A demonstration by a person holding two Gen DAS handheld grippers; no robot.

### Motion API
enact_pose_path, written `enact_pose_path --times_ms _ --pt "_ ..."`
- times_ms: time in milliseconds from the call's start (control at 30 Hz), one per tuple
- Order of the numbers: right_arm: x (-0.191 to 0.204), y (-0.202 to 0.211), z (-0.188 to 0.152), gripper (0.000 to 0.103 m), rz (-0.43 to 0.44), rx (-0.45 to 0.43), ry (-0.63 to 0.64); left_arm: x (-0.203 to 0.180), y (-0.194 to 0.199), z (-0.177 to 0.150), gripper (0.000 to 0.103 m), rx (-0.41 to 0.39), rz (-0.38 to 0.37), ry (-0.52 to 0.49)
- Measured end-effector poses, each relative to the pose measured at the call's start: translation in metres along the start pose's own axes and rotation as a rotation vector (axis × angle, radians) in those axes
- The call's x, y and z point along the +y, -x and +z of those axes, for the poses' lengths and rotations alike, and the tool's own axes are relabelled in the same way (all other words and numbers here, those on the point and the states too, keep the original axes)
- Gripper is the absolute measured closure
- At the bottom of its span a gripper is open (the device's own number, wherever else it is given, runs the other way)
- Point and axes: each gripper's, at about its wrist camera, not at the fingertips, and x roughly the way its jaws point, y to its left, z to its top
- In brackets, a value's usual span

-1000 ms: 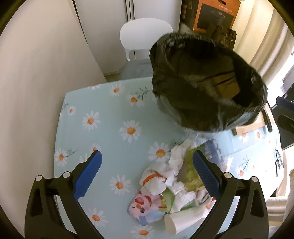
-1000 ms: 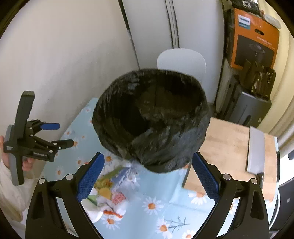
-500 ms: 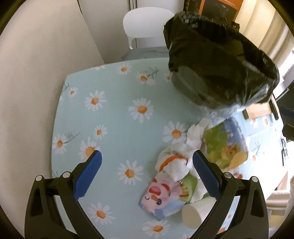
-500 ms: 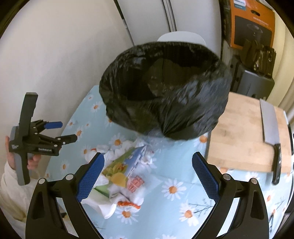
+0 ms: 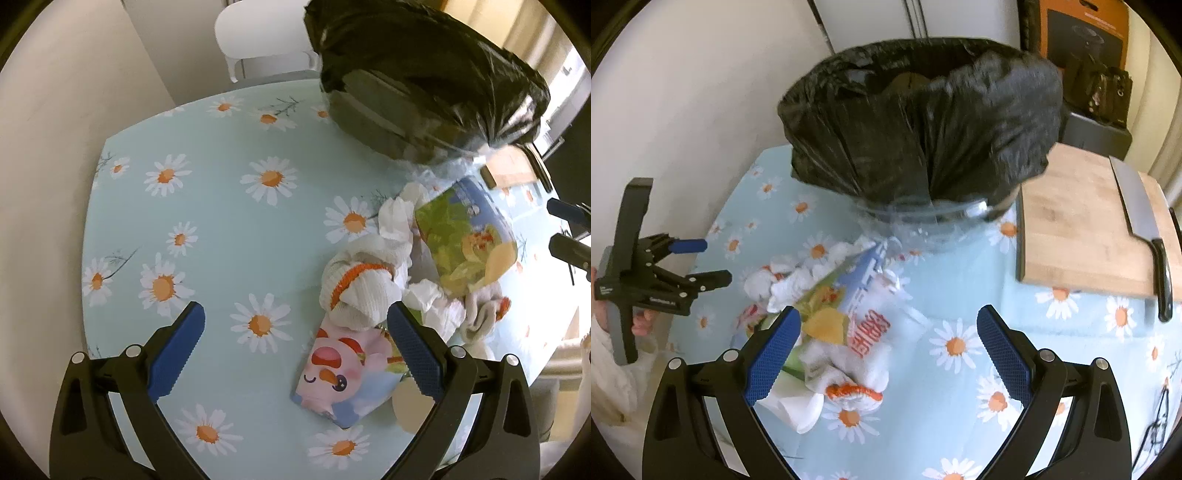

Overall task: Collect trash
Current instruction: 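Withdraw both open tools from the bin back to the trash pile, then grasp the white knit sock with the left tool while the right tool grasps the red-text cup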

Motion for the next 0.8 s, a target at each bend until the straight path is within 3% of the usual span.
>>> enact_pose_path --times_ms 300,500,800 --pt "-0.001 -0.021 -0.018 0.011 -0.002 0.068 0.038 -0.008 -0.014 -0.005 0.006 -0.008 -0.044 -0.045" --pt "-0.003 -0.039 -0.017 0.011 -0.004 0.116 0.098 -0.010 -0.026 -0.004 0.006 0.009 -0.093 -0.025" --pt "-0.001 -0.060 -0.009 0.011 0.037 0.173 0.184 -0.016 -0.045 -0.003 0.009 0.022 -0.080 -0.029"
